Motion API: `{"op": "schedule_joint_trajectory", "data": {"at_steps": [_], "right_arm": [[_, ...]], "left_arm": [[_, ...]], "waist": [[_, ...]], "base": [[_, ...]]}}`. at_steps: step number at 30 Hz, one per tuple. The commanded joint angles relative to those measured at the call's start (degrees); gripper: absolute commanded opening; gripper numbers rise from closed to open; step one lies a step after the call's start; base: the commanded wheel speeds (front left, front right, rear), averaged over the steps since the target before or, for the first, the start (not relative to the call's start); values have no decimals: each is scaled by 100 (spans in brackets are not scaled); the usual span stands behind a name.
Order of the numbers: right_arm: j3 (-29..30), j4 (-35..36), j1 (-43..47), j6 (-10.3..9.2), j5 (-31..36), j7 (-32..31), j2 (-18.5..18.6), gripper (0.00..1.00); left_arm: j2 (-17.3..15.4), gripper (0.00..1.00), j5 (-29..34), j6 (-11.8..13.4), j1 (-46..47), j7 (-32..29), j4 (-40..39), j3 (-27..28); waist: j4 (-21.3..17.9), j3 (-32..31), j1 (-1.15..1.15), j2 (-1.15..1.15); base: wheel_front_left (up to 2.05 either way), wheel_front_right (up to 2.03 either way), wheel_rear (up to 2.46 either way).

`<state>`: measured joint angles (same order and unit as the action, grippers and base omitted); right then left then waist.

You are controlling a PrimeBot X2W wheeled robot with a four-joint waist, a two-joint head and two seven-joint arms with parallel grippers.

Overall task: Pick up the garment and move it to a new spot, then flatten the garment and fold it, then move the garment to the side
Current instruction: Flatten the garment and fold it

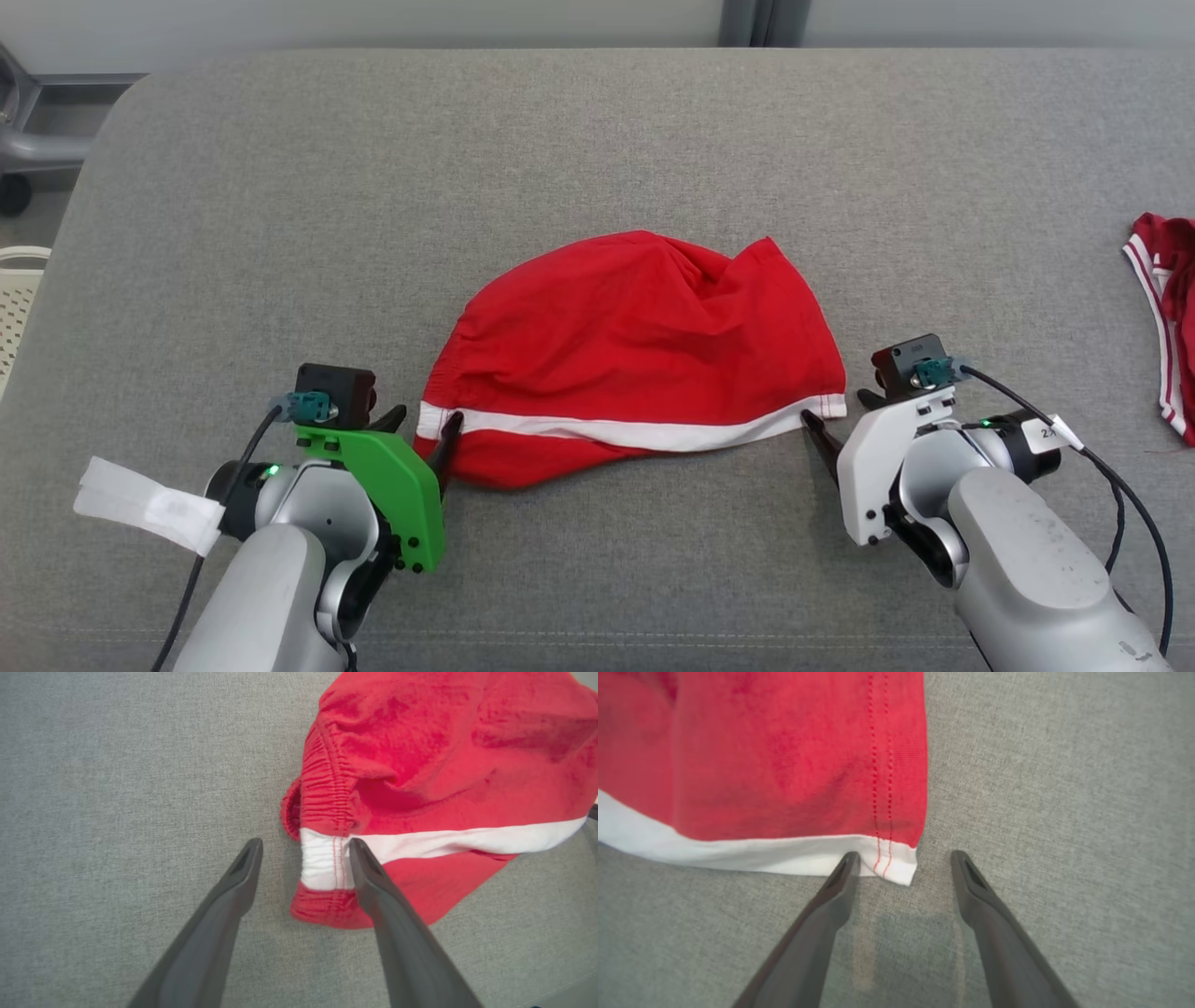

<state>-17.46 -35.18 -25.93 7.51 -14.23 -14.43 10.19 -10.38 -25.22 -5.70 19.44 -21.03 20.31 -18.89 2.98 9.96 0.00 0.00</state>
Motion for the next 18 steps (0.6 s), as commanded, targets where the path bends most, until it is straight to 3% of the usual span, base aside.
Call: {"op": "schedule_joint_trajectory", "data": {"at_steps": [1, 3, 4, 5, 6, 7, 10, 18], "right_arm": [[-51, -74, -38, -5, -63, 19, 24, 100], [-90, -113, -82, -5, -137, 57, 20, 93], [-105, -137, -96, -5, -146, 72, 19, 96], [-130, -166, -109, -5, -161, 74, 26, 97], [-155, -198, -114, -5, -204, 59, 26, 87], [-177, -224, -118, -4, -228, 64, 31, 76], [-225, -301, -148, -5, -283, 103, 52, 0], [-211, -229, -125, -7, -481, 360, 36, 0]], "left_arm": [[-15, 61, -31, 20, 46, 38, -25, -7], [-15, 19, -51, 26, 49, 30, -31, -10], [-15, 6, -53, 31, 51, 17, -31, -12], [-9, 0, -71, 46, 53, 2, -32, -10], [-8, 0, -84, 52, 51, -1, -31, -10], [-16, 0, -91, 52, 52, -8, -35, -16], [-27, 0, -110, 55, 43, 7, -47, -25], [59, 0, -248, 33, -96, 281, -181, 31]], "waist": [[5, 16, 0, 0], [13, 35, 0, 0], [19, 44, 0, 0], [26, 54, 0, 0], [35, 64, 0, 0], [43, 71, 0, 0], [56, 79, 0, 0], [-5, -136, 0, 0]], "base": [[0, 0, 0], [0, 0, 0], [0, 0, 0], [0, 0, 0], [0, 0, 0], [0, 0, 0], [0, 0, 0], [0, 0, 0]]}}
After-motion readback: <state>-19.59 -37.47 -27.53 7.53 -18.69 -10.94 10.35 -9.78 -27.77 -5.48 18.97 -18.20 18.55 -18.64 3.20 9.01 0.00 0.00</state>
